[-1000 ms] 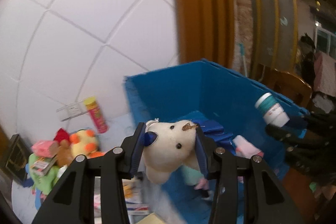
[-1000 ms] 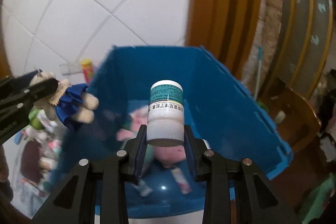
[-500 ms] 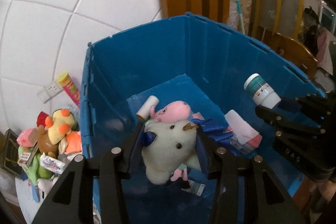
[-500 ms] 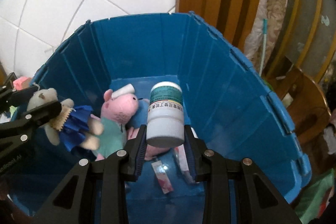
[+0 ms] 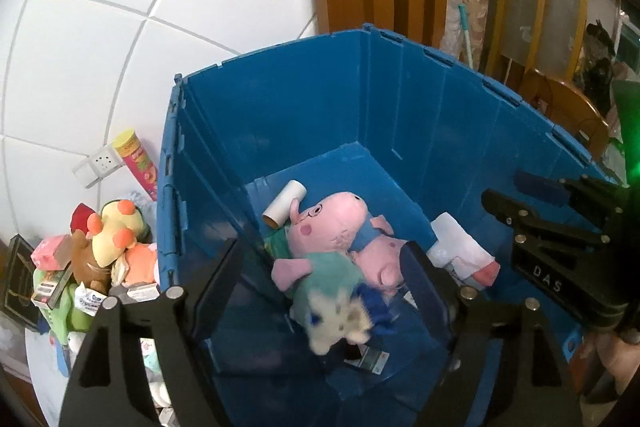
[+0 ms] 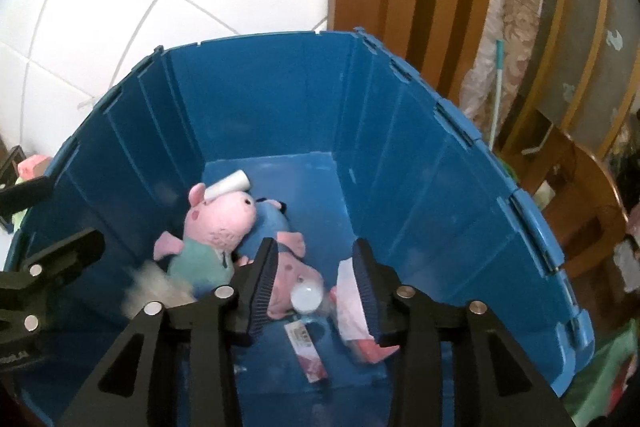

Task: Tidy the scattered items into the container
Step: 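Open both grippers to drop the bear and jar into the crate, then withdraw both grippers from the crate back toward the heap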

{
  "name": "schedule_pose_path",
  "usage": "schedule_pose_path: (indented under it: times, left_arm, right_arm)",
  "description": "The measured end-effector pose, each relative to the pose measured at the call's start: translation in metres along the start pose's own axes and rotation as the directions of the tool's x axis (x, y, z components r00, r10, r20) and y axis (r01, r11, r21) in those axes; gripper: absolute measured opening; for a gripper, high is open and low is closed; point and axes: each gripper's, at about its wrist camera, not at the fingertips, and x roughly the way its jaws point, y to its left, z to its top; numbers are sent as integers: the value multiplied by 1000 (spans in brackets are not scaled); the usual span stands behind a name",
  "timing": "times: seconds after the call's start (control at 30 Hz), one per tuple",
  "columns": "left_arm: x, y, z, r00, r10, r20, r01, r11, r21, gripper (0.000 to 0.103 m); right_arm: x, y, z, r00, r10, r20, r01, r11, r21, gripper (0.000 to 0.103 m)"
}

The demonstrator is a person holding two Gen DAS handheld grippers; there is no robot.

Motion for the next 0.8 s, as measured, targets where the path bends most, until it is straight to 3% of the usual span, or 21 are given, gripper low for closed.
schedule_pose_path:
  times: [0.17, 0.43, 0.5, 0.57, 0.6, 0.8]
  left_arm:
    - [1, 0, 0, 1000, 0, 0, 0, 1000, -1, 80]
    - [-2, 4, -2, 1000, -8, 14, 9, 1000, -20, 80]
    - [-5, 7, -4, 1000, -17, 25, 18, 999, -33, 80]
    - [-10, 13, -4, 998, -58, 34, 60, 997, -50, 80]
    - [-14, 17, -5, 996, -74, 47, 77, 995, -67, 80]
    - [-57, 54, -22, 989, -41, 145, 57, 993, -102, 80]
  right_arm:
    - [0, 1, 1, 1000, 2, -8, -2, 1000, -4, 57]
    - [0, 0, 1, 1000, -5, -7, 5, 1000, 8, 61]
    - [-2, 0, 1, 1000, -13, -1, 13, 1000, 17, 70]
    - [-7, -1, 1, 1000, -19, 25, 18, 1000, 25, 90]
    - [-10, -1, 0, 999, -17, 33, 16, 999, 31, 95]
    - [-30, 20, -5, 997, 20, 75, -23, 999, 34, 103]
